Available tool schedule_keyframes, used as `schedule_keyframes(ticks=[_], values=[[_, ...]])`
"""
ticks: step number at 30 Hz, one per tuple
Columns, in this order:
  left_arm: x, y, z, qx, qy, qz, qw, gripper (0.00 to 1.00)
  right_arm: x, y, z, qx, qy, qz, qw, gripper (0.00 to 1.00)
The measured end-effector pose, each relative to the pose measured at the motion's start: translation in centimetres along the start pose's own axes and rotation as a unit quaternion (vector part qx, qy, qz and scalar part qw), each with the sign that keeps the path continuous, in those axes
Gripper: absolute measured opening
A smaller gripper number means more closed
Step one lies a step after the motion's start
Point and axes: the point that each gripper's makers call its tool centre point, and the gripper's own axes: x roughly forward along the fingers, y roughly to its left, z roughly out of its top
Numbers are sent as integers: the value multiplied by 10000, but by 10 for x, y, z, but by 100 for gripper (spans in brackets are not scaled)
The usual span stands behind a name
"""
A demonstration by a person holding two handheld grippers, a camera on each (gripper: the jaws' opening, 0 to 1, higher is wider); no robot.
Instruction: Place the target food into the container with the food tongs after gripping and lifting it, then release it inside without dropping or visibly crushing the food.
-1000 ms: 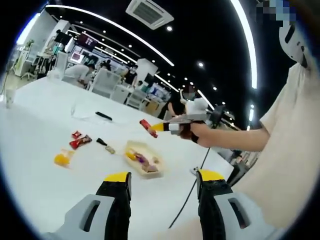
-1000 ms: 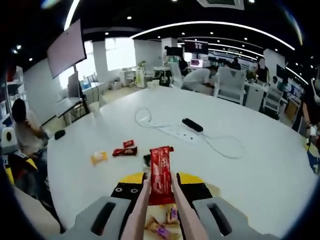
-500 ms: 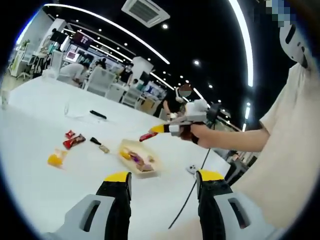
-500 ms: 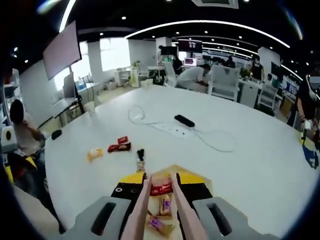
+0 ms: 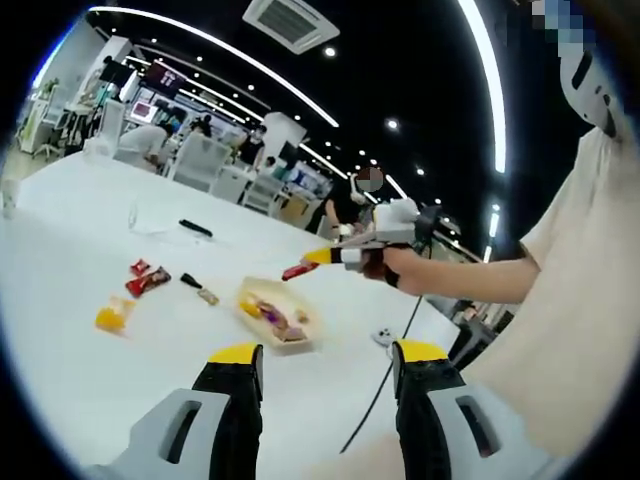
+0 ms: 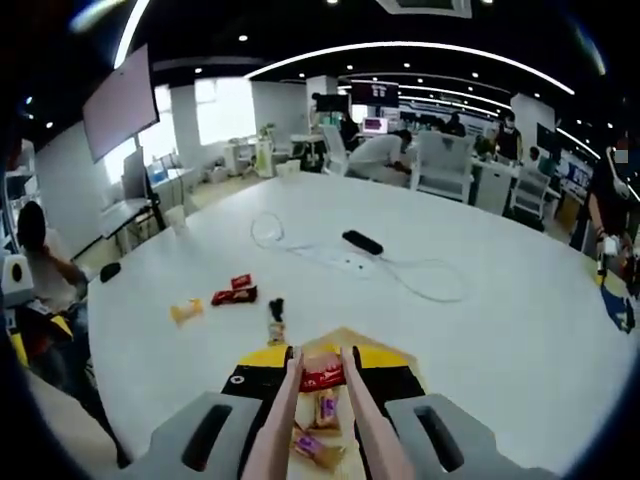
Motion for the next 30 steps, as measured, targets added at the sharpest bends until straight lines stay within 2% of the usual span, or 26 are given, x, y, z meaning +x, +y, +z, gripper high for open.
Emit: schedule_keyframes(ticks=[12, 20, 30], values=[[1, 0, 8, 118, -26, -53, 9999, 50, -4, -5, 3, 24, -93, -74, 9999, 23], [2, 0, 4, 79, -3, -71, 9999, 50, -4, -6, 6, 4, -103, -90, 9999, 23], [-1, 5, 4, 46, -31, -35, 10000, 50, 5, 3, 7, -14, -21, 47, 10000, 25]])
